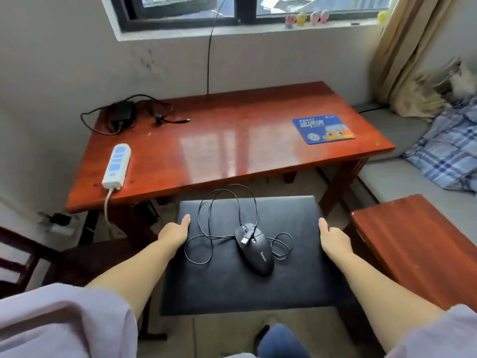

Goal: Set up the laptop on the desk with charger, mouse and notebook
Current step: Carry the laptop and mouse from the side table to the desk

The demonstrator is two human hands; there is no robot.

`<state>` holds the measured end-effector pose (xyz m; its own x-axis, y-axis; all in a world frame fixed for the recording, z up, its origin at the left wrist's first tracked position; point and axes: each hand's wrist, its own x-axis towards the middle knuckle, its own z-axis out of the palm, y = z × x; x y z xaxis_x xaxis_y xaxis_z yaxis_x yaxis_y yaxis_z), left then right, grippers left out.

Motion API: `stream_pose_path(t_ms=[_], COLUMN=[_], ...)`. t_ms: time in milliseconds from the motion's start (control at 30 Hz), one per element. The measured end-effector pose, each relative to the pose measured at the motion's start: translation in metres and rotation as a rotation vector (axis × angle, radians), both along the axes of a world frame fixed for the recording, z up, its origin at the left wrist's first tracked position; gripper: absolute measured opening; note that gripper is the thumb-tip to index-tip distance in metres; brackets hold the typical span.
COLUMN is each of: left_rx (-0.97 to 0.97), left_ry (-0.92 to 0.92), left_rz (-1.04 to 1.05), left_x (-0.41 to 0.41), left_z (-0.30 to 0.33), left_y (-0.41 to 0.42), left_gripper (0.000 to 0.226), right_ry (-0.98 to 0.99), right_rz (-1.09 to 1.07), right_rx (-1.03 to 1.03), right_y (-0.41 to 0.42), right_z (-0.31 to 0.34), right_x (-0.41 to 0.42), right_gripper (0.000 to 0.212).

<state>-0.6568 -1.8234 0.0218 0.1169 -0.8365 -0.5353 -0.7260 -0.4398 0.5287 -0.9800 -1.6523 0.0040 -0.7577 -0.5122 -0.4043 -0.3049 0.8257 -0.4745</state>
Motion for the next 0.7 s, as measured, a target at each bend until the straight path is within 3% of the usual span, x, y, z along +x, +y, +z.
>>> stream_pose_path(t_ms=[333,700], left_rx=[-0.031,0.029], left_ry=[-0.024,-0.103], left_rz=[0.119,0.149], left_x=[-0.124,-0.173], left_z=[-0.002,-0.023], left_y=[-0.184,-0.352], left_gripper=[0.073,0.070], right_ry=[0.055,0.033], right_rz=[0.155,0.241], right_rx=[0.000,0.076], right_y=[-0.219,-0.417], right_z=[0.010,-0.014], right_x=[-0.142,-0.201], right_gripper=[0.072,0.071])
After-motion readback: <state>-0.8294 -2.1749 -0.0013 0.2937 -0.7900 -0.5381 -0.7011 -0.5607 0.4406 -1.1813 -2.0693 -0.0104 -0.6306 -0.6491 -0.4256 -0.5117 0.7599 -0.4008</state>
